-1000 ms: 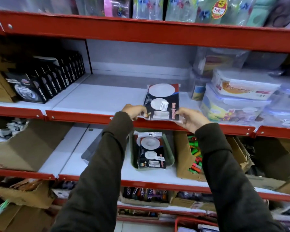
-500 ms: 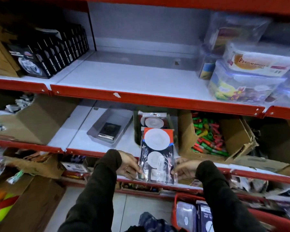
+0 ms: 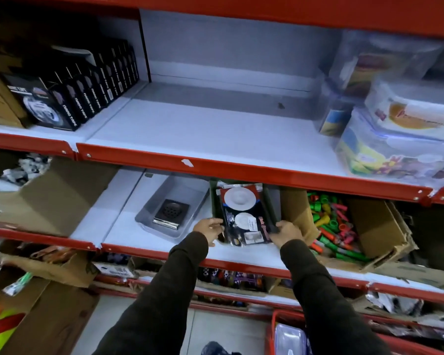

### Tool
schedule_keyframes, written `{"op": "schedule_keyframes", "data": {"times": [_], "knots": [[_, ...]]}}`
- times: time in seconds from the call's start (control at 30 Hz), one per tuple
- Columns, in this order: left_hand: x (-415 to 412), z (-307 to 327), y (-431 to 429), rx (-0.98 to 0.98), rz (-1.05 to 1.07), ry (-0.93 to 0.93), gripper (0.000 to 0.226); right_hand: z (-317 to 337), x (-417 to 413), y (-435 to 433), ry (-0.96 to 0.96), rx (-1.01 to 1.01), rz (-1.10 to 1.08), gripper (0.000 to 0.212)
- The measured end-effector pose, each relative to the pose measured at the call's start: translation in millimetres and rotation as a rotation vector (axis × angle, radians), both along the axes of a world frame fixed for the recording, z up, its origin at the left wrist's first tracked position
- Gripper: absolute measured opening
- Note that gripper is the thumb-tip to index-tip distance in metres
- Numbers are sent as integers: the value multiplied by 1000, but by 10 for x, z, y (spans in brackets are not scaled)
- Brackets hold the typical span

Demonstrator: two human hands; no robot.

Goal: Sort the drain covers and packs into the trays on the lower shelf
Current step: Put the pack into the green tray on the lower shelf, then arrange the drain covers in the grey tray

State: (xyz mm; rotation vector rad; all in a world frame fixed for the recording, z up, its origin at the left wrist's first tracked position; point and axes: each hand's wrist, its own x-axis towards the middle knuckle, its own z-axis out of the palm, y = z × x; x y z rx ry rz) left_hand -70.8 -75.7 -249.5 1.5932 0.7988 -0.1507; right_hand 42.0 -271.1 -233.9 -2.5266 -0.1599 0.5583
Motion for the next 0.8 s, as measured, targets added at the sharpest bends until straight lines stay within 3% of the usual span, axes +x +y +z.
{"op": "schedule_keyframes", "data": {"times": [0.1, 0.17, 0.3, 0.37, 0.43, 0.53, 0.63, 0.8], "knots": [[-6, -37, 355, 112, 39, -97, 33, 110, -74, 295, -115, 110, 57, 21], [-12, -46, 637, 214, 89, -110, 31, 146, -139, 622, -70, 252, 124, 20], [-3, -50, 1250, 183, 307, -27, 32, 134, -374, 1496, 439, 651, 15, 22], [50, -126, 1619, 119, 352, 27, 40, -4, -467, 2001, 610, 722, -89, 10], [101, -239, 1865, 77, 309, 52, 46, -138, -578, 2359, 726, 772, -211, 11], [178, -392, 2089, 22, 241, 84, 48, -345, -634, 2753, 762, 809, -432, 11], [191, -526, 2199, -50, 250, 112, 53, -499, -594, 2950, 723, 824, -604, 29], [189, -788, 2398, -49, 98, 224, 47, -663, -594, 3129, 670, 766, -578, 26]]}}
